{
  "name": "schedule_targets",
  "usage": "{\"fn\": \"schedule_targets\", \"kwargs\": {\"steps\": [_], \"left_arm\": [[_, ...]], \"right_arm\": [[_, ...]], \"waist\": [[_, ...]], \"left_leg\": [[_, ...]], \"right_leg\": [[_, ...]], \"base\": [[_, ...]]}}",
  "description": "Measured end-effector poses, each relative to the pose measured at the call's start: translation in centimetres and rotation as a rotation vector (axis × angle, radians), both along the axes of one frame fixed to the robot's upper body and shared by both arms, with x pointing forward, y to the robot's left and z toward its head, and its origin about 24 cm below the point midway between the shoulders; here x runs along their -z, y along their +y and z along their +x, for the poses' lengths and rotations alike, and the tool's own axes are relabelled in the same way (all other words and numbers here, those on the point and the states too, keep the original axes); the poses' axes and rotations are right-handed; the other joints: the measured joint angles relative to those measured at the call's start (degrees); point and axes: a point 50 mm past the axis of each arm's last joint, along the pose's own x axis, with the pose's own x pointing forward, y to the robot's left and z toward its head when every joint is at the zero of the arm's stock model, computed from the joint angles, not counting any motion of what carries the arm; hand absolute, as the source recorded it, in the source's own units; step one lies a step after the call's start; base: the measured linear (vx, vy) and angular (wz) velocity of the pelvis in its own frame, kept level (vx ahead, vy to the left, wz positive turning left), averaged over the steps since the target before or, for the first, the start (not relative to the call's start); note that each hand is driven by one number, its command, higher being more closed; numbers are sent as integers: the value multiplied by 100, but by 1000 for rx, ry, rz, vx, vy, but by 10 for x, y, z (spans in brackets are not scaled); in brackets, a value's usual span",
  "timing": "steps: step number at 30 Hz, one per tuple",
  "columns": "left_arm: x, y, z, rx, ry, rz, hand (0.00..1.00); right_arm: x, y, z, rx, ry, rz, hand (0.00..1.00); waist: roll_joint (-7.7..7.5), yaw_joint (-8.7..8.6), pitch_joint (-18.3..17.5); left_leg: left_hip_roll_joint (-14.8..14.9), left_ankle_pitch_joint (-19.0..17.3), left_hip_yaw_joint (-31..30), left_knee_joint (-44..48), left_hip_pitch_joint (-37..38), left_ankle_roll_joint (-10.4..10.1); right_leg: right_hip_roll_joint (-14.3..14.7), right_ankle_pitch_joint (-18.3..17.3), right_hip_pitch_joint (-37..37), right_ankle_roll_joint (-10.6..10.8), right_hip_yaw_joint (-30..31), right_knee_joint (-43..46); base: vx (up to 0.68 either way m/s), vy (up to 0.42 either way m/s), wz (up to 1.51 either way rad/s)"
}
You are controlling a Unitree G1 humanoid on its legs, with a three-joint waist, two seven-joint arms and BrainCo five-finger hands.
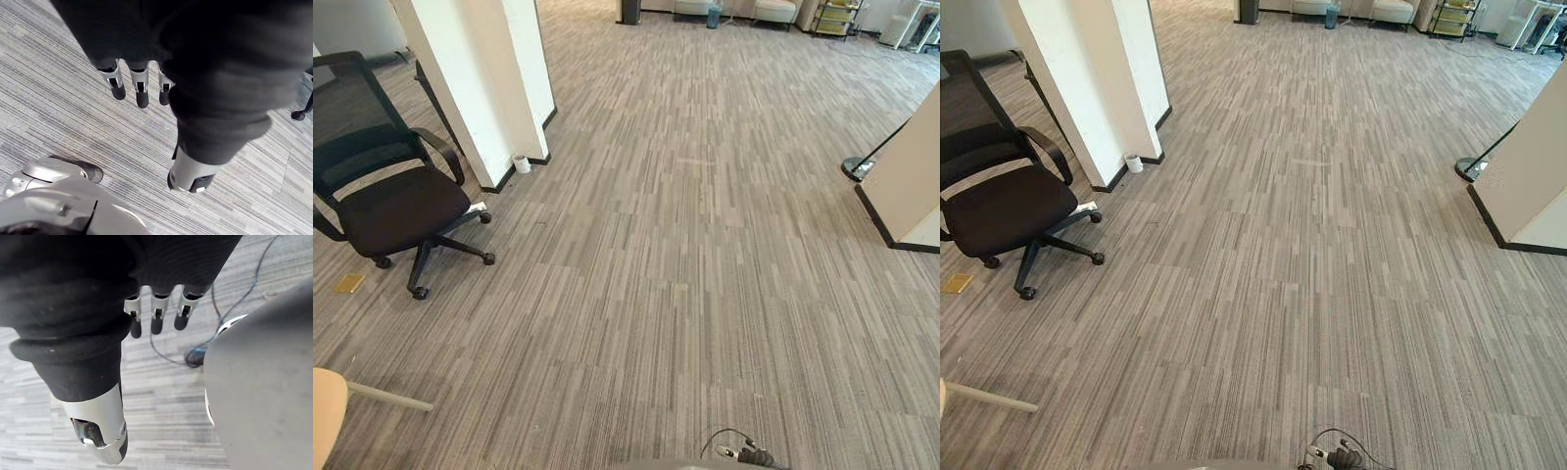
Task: Organize washtable
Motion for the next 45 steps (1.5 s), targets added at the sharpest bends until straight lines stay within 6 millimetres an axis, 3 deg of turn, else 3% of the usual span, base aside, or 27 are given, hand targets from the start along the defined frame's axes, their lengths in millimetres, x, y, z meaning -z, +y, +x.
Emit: {"fn": "schedule_targets", "kwargs": {"steps": [2,5,6,7,8,9,10,11,13,15,18,19,21,22,23,24,25,27,31,33,34,36,38,40,42,43,45], "left_arm": [[0,0,4,-11,-11,-1,0],[-2,3,10,-82,-54,6,0],[-3,4,9,-117,-63,7,0],[-3,5,9,-164,-77,5,0],[-3,2,10,-177,-87,-4,0],[-3,0,10,-184,-89,-11,0],[-3,-2,11,-186,-92,-20,0],[-4,1,12,-182,-101,-12,0],[-4,-5,20,-165,-115,-29,0],[-3,-11,17,-170,-113,-40,0],[0,-22,-8,-225,-52,-71,0],[0,-20,-17,-236,-33,-64,0],[-1,-11,-34,-233,17,-41,0],[-2,-3,-35,-222,25,-24,0],[-3,3,-34,-204,23,-9,0],[-4,8,-30,-174,16,2,0],[-4,9,-25,-166,3,5,0],[-5,11,-4,-154,-54,12,0],[-8,6,38,-127,-159,-1,0],[-9,-4,55,-120,-197,-24,0],[-9,-13,61,-130,-216,-41,0],[-9,-17,62,-151,-223,-41,0],[-7,-23,59,-156,-208,-56,0],[-6,-29,55,-173,-199,-71,0],[-5,-29,57,-168,-188,-78,0],[-5,-28,58,-177,-192,-77,0],[-8,-20,60,-204,-214,-52,0]], "right_arm": [[0,-1,2,9,-7,1,0],[-3,0,11,14,-41,2,0],[-3,1,13,16,-50,3,0],[-4,3,16,19,-69,3,0],[-5,1,14,25,-75,-7,0],[-6,-1,15,25,-81,-12,0],[-6,0,13,24,-75,-11,0],[-6,4,15,18,-82,-1,0],[-8,-1,24,16,-97,-12,0],[-10,-9,27,10,-96,-31,0],[-12,-6,41,-17,-125,-28,0],[-12,-3,41,-24,-126,-25,0],[-7,11,27,-17,-97,13,0],[-6,16,25,-17,-100,21,0],[-6,16,25,-24,-100,20,0],[-7,14,24,-23,-102,15,0],[-7,12,24,-24,-103,9,0],[-8,9,24,-37,-108,-5,0],[-12,2,27,-26,-144,-28,0],[-15,-3,32,-22,-169,-44,0],[-16,-5,34,-22,-172,-51,0],[-16,-3,34,-21,-171,-47,0],[-16,-6,34,-27,-171,-52,0],[-17,-13,36,-38,-168,-73,0],[-19,-20,39,-37,-167,-89,0],[-18,-20,38,-34,-161,-91,0],[-13,-12,27,-16,-128,-62,0]], "waist": [[5,-7,46],[41,6,360],[25,25,409],[9,18,498],[120,43,605],[146,68,607],[104,126,609],[22,203,649],[59,151,768],[247,217,813],[292,562,756],[217,589,682],[-159,582,478],[-320,513,482],[-446,435,487],[-358,357,541],[-341,328,545],[-259,312,548],[-159,173,579],[2,103,653],[57,97,675],[49,17,655],[163,9,539],[372,20,401],[538,9,503],[582,15,544],[418,32,595]], "left_leg": [[49,-46,19,112,-46,-76],[402,-437,187,1368,-376,-642],[527,-487,281,1932,-577,-668],[806,-417,378,3352,-1139,-503],[1068,-56,351,4578,-1603,-47],[1152,251,269,4957,-1790,-42],[1169,1005,197,5310,-2040,-151],[1131,837,275,5430,-2300,-202],[867,78,344,4719,-2656,-312],[569,96,235,2761,-2751,-413],[556,185,-262,1646,-2728,-497],[506,305,-320,1801,-2710,-304],[226,238,-258,2002,-2517,-128],[113,31,-181,2131,-2352,-23],[35,-185,-104,2281,-2042,95],[49,-416,-111,2334,-1669,152],[80,-506,-127,2305,-1450,194],[304,-779,-154,2050,-715,148],[589,-879,-323,1470,22,30],[797,-985,-472,1234,342,-105],[925,-1134,-579,1119,542,-237],[1063,-1338,-805,1077,931,-327],[1283,-1246,-1004,1359,952,-312],[1565,-936,-1202,2224,623,-406],[1779,118,-1327,4478,-510,-445],[1883,102,-1192,4990,-774,-423],[2017,11,-393,5829,-1466,-369]], "right_leg": [[26,-18,-10,-3,-2,41],[187,-656,-42,-457,-11,716],[228,-831,-76,-444,-41,993],[275,-1164,-123,-426,-143,1451],[408,-1471,-62,-409,-143,1691],[431,-1542,14,-400,-119,1693],[456,-1561,224,-392,-5,1378],[437,-1553,367,-404,86,916],[400,-1411,360,-610,223,744],[405,-1422,215,-501,366,884],[529,-1887,-113,-502,836,1479],[481,-2156,-200,-436,987,1823],[232,-2495,-429,-6,1157,3070],[109,-2367,-695,201,1179,4231],[-130,-1912,-1000,434,1092,5296],[-258,-1074,-1187,304,933,6137],[-299,-842,-1254,189,870,6489],[-306,-1337,-1673,-243,485,7018],[-302,-1717,-2270,-335,-37,5474],[-303,-1620,-2323,-370,51,4106],[-295,-1307,-2262,-377,297,3098],[-389,-797,-2241,-190,420,3247],[-330,-1064,-2326,-35,315,3961],[-151,-1626,-2282,-226,127,4376],[122,-1895,-1647,-445,-146,3971],[214,-1896,-1344,-454,-221,3727],[318,-1893,-162,-461,-484,2818]], "base": [[24,-46,1],[-11,-103,-9],[-46,-174,-13],[-80,-181,-9],[-83,-165,-9],[-5,-150,-23],[72,-119,-32],[173,-157,-28],[152,-104,12],[113,8,18],[240,96,-96],[455,165,-100],[430,85,-44],[533,42,-8],[634,58,-4],[533,50,-6],[515,32,-6],[491,-8,-13],[453,-109,22],[568,-235,57],[487,-247,49],[675,-408,67],[629,-402,43],[700,-452,11],[570,-402,18],[529,-329,31],[512,-258,44]]}}
